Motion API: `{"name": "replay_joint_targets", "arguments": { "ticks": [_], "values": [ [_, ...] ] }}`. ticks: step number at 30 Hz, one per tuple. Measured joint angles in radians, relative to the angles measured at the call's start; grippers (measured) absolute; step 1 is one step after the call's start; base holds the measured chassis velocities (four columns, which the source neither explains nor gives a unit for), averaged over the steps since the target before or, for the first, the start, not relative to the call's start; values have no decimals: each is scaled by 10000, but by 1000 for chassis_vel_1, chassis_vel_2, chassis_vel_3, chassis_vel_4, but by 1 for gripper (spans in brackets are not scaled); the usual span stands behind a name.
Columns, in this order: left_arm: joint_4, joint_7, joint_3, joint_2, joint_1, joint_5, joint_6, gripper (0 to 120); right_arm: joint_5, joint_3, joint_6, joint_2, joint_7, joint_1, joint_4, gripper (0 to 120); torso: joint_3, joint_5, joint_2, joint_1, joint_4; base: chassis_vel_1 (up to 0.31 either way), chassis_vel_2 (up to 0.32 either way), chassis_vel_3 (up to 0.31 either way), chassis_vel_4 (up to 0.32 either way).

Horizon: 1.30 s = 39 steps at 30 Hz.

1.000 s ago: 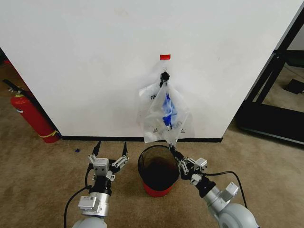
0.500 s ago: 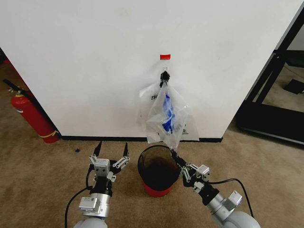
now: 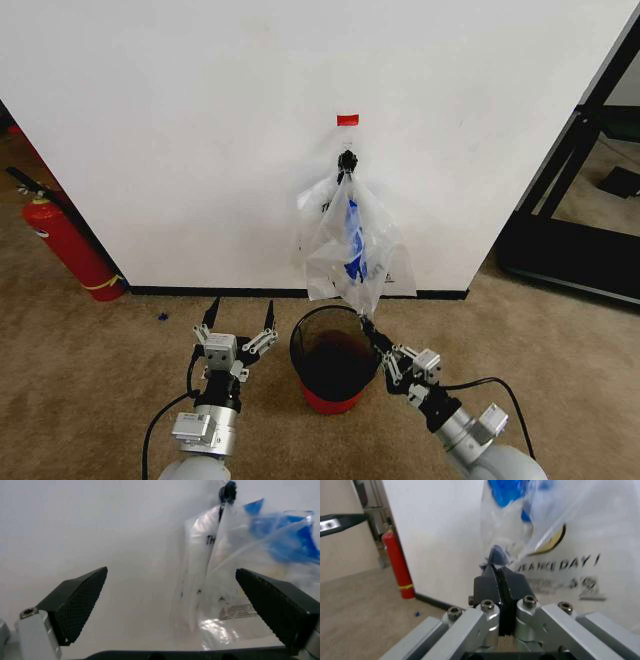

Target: Pick up the garbage bag from the wall and place it over the trash bin.

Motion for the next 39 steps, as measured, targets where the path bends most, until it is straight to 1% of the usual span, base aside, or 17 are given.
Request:
{"name": "replay_joint_targets", "arguments": {
  "ticks": [8,10,14,15,16,17,20,22,23,24,26,29,30,31,34,37,39],
  "values": [
    [-18,11,625,660,-1130,-449,553,100,619,104,-348,-110,387,722,-211,0,1,-2,0,0,0,0,0,0,0],
    [-40,12,917,1221,-1718,-841,854,100,689,108,-374,-136,447,800,-334,0,1,-3,0,0,-1,0,0,0,0],
    [-100,8,1587,2708,-2761,-1732,1353,100,644,60,-384,-69,527,908,-542,0,1,-2,0,0,-2,0,0,0,0],
    [-124,5,1695,2951,-2941,-1911,1442,100,596,43,-385,-49,543,942,-591,0,2,0,0,1,-2,0,0,0,0],
    [-124,5,1695,2951,-2941,-1911,1442,100,596,43,-385,-49,543,942,-591,0,2,0,0,1,-2,0,0,0,0],
    [-191,-22,2038,3596,-3568,-2529,1743,100,503,21,-386,-29,581,1007,-677,0,1,-3,-1,1,2,0,0,0,0],
    [-273,-100,2574,4437,-4884,-3621,2281,100,345,14,-383,-39,627,1109,-797,0,2,-1,-1,1,0,0,0,0,0],
    [-178,-137,3240,5098,-6649,-4842,2845,100,131,14,-332,-62,630,1185,-917,0,2,0,0,1,-2,0,0,0,0],
    [-62,-169,3550,5252,-7337,-5323,3070,100,71,17,-305,-64,626,1191,-948,0,2,1,0,1,0,0,0,0,0],
    [-62,-169,3550,5252,-7337,-5323,3070,100,71,17,-305,-64,626,1191,-948,0,2,1,0,1,0,0,0,0,0],
    [189,-252,4253,5349,-8787,-6307,3501,100,-54,24,-244,-63,605,1192,-1011,0,2,-3,-1,1,-2,0,0,0,0],
    [342,-372,5836,5261,-10768,-7687,4134,100,-181,82,-175,-61,593,1147,-1080,0,3,-1,-1,1,-3,0,0,0,0],
    [341,-394,6253,5219,-11219,-8002,4313,100,-214,99,-161,-69,591,1143,-1099,0,2,-1,-1,1,-3,0,0,0,0],
    [341,-394,6253,5219,-11219,-8002,4313,100,-214,99,-161,-69,591,1143,-1099,0,2,-1,-1,1,-3,0,0,0,0],
    [347,-633,7432,4938,-12800,-9348,5233,100,-276,147,-116,-100,585,1129,-1132,0,1,-1,-1,1,-1,0,0,0,0],
    [598,-1008,8051,4533,-13860,-10351,5973,100,-367,183,-61,-113,561,1099,-1145,0,1,2,-1,1,-1,0,0,0,0],
    [723,-1157,8187,4378,-14136,-10586,6177,100,-404,189,-32,-110,548,1083,-1153,0,1,0,-1,1,-1,0,0,0,0]
  ]
}}
